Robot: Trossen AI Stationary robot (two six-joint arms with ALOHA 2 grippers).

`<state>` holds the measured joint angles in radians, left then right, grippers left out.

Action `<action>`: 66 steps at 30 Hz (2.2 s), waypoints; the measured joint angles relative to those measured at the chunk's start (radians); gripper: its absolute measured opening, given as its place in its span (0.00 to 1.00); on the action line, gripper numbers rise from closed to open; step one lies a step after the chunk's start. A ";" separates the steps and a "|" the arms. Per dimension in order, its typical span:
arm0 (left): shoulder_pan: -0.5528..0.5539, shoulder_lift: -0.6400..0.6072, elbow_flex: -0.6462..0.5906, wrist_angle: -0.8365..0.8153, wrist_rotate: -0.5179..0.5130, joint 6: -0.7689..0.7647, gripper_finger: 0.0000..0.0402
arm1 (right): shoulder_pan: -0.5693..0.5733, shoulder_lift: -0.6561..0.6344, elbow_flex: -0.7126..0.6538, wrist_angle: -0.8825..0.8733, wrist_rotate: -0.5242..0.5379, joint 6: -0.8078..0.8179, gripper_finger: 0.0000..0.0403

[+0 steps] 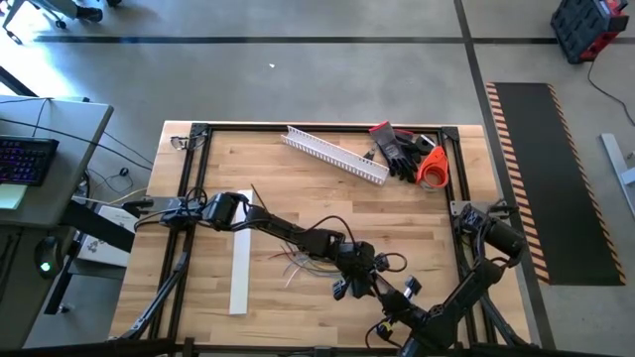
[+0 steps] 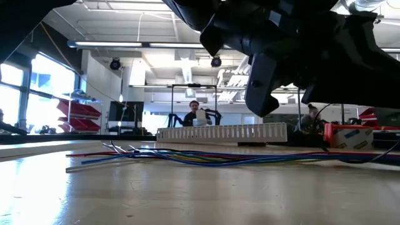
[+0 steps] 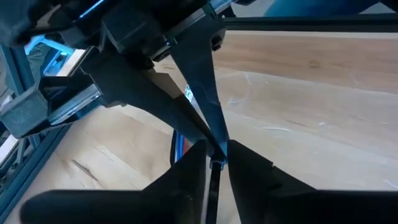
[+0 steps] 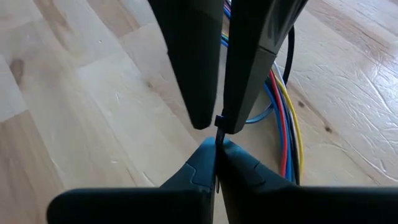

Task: Ziptie cables
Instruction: Wrap the right zip tie on the cable

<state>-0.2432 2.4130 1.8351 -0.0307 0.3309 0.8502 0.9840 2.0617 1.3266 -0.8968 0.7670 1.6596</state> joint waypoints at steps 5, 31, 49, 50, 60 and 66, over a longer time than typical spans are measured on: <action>0.000 0.000 0.000 0.000 0.001 0.003 0.07 | 0.000 -0.001 0.000 0.007 0.000 0.000 0.00; 0.001 0.000 -0.021 0.034 0.024 0.052 0.10 | 0.001 -0.014 0.000 0.052 -0.010 0.000 0.00; -0.001 0.027 -0.016 0.051 -0.006 0.060 0.00 | 0.012 -0.014 0.000 0.043 -0.017 -0.007 0.00; -0.002 0.026 -0.011 0.043 -0.024 0.060 0.00 | 0.011 -0.014 0.000 0.041 -0.020 -0.025 0.01; -0.013 0.014 0.144 -0.275 -0.218 0.105 0.00 | -0.042 -0.014 0.001 0.027 -0.245 -0.242 0.31; -0.019 0.009 0.216 -0.405 -0.252 0.124 0.00 | -0.063 -0.014 0.062 -0.163 -0.305 -0.205 0.40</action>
<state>-0.2627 2.4222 2.0514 -0.4357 0.0788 0.9744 0.9207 2.0472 1.3881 -1.0598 0.4615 1.4546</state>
